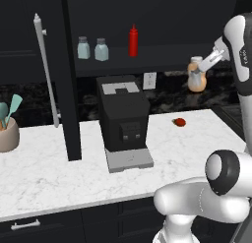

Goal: Put the shaker and condiment bottle from the counter next to their counterparts in the cabinet.

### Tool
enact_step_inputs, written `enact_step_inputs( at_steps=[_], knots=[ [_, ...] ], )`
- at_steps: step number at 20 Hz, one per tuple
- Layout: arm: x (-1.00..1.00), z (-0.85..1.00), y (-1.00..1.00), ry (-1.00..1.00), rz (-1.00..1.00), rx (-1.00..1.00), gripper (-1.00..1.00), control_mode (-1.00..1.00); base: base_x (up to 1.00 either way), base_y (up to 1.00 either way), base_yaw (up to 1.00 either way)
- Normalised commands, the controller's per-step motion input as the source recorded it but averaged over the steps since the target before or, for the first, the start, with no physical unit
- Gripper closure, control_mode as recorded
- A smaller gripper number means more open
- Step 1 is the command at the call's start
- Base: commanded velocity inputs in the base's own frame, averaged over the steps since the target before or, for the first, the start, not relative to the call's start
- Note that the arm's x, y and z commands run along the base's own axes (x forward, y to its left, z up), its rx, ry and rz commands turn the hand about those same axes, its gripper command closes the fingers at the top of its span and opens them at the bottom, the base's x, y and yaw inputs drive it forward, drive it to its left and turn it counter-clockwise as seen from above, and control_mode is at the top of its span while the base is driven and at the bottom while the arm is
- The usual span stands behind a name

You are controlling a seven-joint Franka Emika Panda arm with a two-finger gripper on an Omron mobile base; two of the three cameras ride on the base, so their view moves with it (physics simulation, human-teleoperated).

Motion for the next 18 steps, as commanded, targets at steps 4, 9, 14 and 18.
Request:
enact_step_inputs(
  at_steps=[4, 9, 14, 18],
  knots=[
    [0.0, 0.23, 0.14, 0.01, 0.0, 0.0, 1.0, -1.0, 0.0, 0.0, 0.0],
    [0.0, 0.28, 0.1, 0.0, 0.0, 0.0, 1.0, -1.0, 0.0, 0.0, 0.0],
    [0.0, 0.23, 0.08, 0.0, -0.02, 0.0, 1.0, -1.0, 0.0, 0.0, 0.0],
    [0.0, 0.2, 0.07, -0.03, -0.03, 0.0, 1.0, -1.0, 0.0, 0.0, 0.0]
  ],
)
